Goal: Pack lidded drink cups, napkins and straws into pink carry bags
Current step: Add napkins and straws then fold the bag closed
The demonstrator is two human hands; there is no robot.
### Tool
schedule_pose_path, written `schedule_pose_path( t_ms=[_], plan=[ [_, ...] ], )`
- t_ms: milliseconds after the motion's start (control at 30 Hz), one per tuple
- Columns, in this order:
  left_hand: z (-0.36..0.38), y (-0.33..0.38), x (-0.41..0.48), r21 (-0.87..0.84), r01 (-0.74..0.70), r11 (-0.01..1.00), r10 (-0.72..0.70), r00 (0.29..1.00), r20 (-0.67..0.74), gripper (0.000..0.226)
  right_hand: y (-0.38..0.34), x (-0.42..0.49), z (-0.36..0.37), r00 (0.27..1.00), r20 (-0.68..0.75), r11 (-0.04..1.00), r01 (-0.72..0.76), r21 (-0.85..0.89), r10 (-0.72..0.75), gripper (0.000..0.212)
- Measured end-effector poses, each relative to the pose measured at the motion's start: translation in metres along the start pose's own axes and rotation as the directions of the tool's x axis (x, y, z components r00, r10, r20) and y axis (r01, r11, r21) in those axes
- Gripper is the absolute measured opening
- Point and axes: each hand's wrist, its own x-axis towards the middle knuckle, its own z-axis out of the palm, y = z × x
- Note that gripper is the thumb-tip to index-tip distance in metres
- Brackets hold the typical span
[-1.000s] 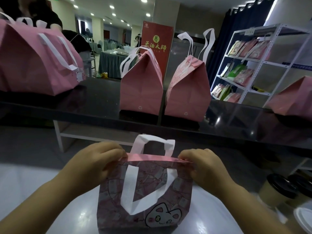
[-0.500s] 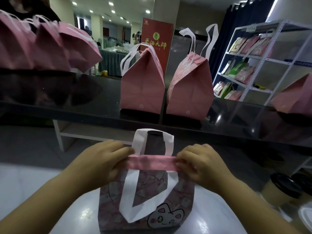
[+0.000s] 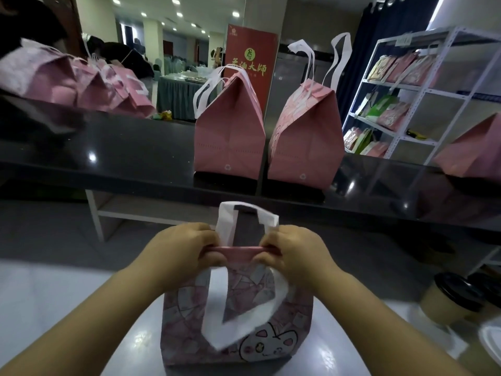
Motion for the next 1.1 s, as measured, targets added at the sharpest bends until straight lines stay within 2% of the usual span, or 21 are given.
schedule_pose_path(
  t_ms=[67,133,200,267,367,467,500,567,633,733,800,900,1100],
  plan=[
    [-0.002,-0.002,-0.005,-0.035,0.010,0.999,-0.010,1.000,-0.015,0.043,0.005,-0.005,-0.005,0.999,0.031,0.999,-0.035,0.006,0.035,0.031],
    [-0.003,-0.002,-0.008,-0.049,0.019,0.999,-0.020,1.000,-0.018,0.026,0.010,-0.009,-0.008,0.996,0.077,0.993,-0.056,0.104,0.048,0.021],
    [-0.005,-0.001,-0.011,-0.073,0.013,0.997,-0.014,1.000,-0.010,0.019,0.014,-0.012,-0.011,0.993,0.103,0.982,-0.072,0.173,0.055,0.015],
    [-0.008,0.001,-0.013,-0.092,0.010,0.996,-0.008,1.000,0.022,0.016,0.017,-0.015,-0.015,0.992,0.091,0.987,-0.094,0.129,0.083,0.013],
    [-0.012,0.000,-0.014,-0.146,0.050,0.988,-0.046,0.999,0.028,0.012,0.023,-0.021,-0.018,0.987,0.081,0.990,-0.142,0.006,0.141,0.029],
    [-0.013,-0.001,-0.014,-0.165,0.074,0.984,-0.068,0.997,0.041,0.011,0.026,-0.029,-0.017,0.985,0.112,0.984,-0.146,0.098,0.135,0.007],
    [-0.014,-0.001,-0.015,-0.174,0.076,0.982,-0.067,0.996,0.057,0.010,0.028,-0.032,-0.017,0.983,0.117,0.981,-0.154,0.117,0.141,0.003],
    [-0.015,-0.002,-0.015,-0.210,0.075,0.975,-0.056,0.994,0.097,0.015,0.031,-0.038,-0.017,0.977,0.113,0.968,-0.195,0.158,0.179,0.011],
    [-0.016,-0.004,-0.016,-0.220,0.087,0.972,-0.063,0.991,0.114,0.019,0.034,-0.043,-0.015,0.968,0.096,0.955,-0.246,0.164,0.232,0.006],
    [-0.017,-0.007,-0.016,-0.206,0.099,0.974,-0.089,0.994,0.058,0.016,0.037,-0.050,-0.010,0.937,0.086,0.925,-0.349,0.153,0.339,0.005],
    [-0.018,-0.008,-0.017,-0.206,0.078,0.975,-0.073,0.997,0.033,0.016,0.039,-0.056,-0.011,0.921,0.091,0.897,-0.389,0.208,0.378,0.006],
    [-0.020,-0.006,-0.014,-0.241,0.026,0.970,-0.020,0.999,0.027,0.022,0.040,-0.067,-0.020,0.913,0.049,0.864,-0.399,0.305,0.405,0.025],
    [-0.026,0.011,0.008,-0.357,-0.055,0.933,0.053,0.998,-0.016,0.043,0.055,-0.087,-0.051,0.892,-0.086,0.822,-0.367,0.435,0.444,0.027]
  ],
)
